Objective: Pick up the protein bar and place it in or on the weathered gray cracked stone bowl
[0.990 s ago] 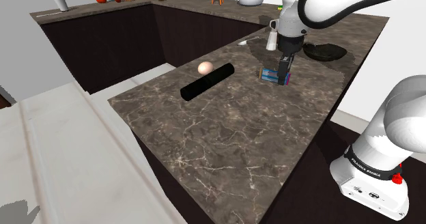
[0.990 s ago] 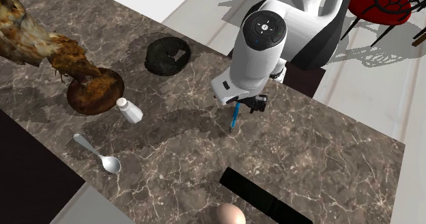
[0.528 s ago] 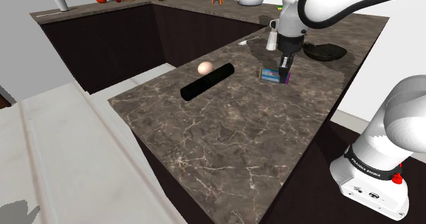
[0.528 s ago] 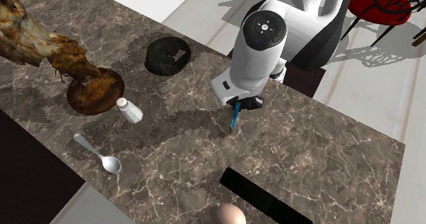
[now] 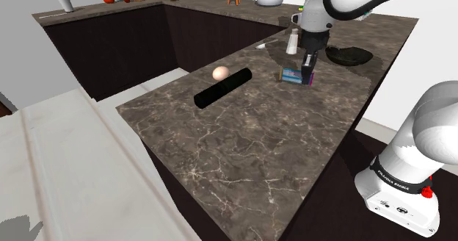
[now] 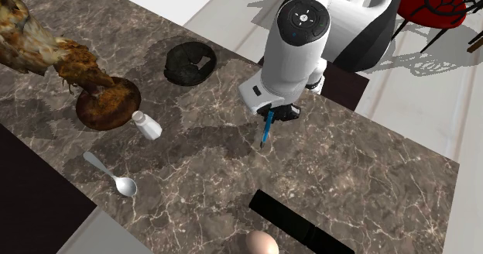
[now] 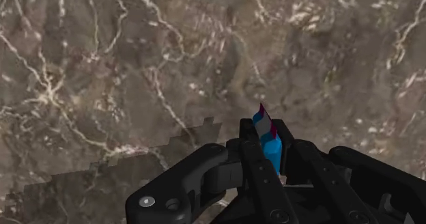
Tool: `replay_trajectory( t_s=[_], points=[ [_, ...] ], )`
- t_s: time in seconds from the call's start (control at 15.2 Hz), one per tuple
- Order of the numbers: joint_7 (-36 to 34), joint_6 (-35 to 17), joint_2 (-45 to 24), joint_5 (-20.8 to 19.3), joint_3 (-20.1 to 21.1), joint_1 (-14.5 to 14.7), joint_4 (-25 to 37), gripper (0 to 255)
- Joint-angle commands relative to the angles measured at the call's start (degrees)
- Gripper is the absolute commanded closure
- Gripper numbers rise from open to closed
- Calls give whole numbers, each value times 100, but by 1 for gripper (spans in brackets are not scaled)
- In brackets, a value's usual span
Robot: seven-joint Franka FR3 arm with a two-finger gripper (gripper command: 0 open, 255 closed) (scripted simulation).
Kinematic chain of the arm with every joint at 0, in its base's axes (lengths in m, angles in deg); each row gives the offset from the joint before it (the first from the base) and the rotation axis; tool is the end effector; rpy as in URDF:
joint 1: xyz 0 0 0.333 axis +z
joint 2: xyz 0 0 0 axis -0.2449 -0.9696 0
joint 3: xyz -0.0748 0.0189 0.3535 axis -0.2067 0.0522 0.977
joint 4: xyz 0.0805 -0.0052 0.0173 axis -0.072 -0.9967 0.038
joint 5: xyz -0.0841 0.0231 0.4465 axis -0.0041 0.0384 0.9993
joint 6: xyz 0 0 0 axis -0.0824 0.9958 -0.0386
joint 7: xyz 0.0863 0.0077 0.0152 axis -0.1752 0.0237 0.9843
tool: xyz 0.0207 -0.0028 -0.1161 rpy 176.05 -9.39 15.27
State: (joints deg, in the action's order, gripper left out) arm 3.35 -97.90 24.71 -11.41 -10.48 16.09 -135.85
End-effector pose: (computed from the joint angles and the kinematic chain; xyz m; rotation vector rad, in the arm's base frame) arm 0.3781 0.0074 0.4697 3.0757 0.4313 -0.0809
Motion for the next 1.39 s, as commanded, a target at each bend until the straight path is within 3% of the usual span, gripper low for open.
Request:
replay_trajectory(
  t_s=[0.0, 1.12, 1.32],
  points=[
    [-1, 167, 24, 8, 7, 5, 141, 255],
    [45, 1460, 33, 25, 18, 5, 1426, 255],
    [457, 1488, 159, -212, -328, -156, 1350, 255]
  ],
)
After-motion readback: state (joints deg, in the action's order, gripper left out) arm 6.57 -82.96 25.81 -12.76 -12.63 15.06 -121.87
